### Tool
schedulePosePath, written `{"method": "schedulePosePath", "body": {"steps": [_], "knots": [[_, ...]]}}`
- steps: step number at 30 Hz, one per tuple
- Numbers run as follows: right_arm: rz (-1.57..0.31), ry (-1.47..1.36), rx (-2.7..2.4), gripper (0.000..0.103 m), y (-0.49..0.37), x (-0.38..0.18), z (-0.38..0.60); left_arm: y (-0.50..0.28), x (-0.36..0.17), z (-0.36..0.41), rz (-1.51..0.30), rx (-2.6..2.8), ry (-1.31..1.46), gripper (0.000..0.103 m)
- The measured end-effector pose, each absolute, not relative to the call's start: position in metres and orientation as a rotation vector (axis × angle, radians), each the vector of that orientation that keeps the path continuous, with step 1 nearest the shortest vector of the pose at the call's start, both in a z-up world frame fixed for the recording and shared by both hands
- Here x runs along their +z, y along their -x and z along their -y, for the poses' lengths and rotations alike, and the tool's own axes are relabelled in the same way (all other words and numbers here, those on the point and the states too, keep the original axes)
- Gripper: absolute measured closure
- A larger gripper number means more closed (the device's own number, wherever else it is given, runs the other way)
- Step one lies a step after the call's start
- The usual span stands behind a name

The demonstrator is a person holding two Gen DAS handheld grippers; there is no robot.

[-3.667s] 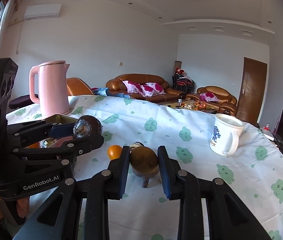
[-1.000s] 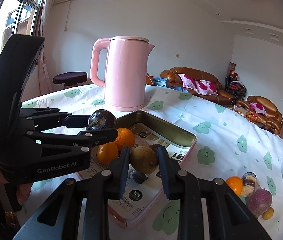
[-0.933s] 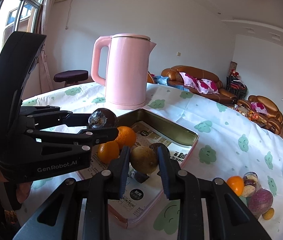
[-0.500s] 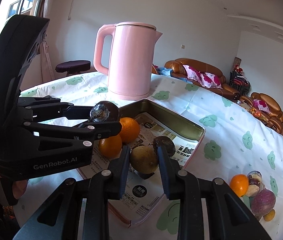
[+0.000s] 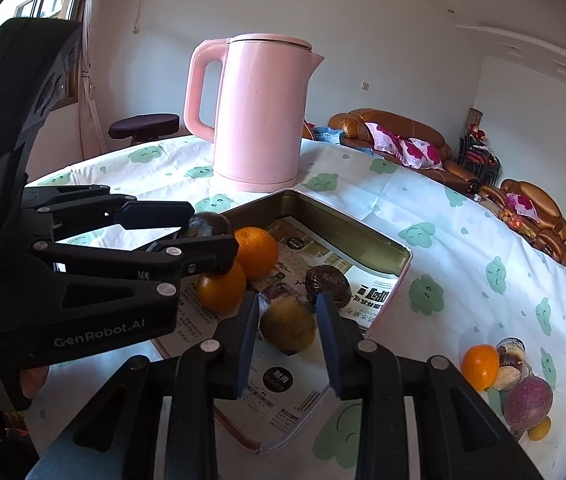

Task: Organize fruits
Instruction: 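Lower the dark fruit into the tin box with the left tool while the right drops its fruit, then open both tools and move them back toward the remaining fruit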

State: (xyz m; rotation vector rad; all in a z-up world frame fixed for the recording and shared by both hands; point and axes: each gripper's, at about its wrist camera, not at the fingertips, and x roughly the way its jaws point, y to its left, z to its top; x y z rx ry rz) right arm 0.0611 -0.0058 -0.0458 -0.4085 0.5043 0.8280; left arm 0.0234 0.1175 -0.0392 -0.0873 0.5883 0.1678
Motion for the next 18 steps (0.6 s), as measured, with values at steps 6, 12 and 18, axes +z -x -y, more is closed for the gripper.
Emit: {"method": "schedulePosePath", "body": {"steps": [6,12,18], "knots": [[-0.472,0.426,0.813,0.041,-0.055,-0.044,0.006,-0.019,-0.037,-0.117,-0.566,0.186,0.079,0.039],[-0.453,0.412,0.788,0.041,-0.055,-0.042,0.010,-0.015,-0.034,-0.116,-0.548,0.190,0.088,0.033],[-0.429,0.384,0.737,0.041,-0.058,-0.038,0.021,-0.013,-0.026,-0.110,-0.525,0.187,0.088,0.027]]}}
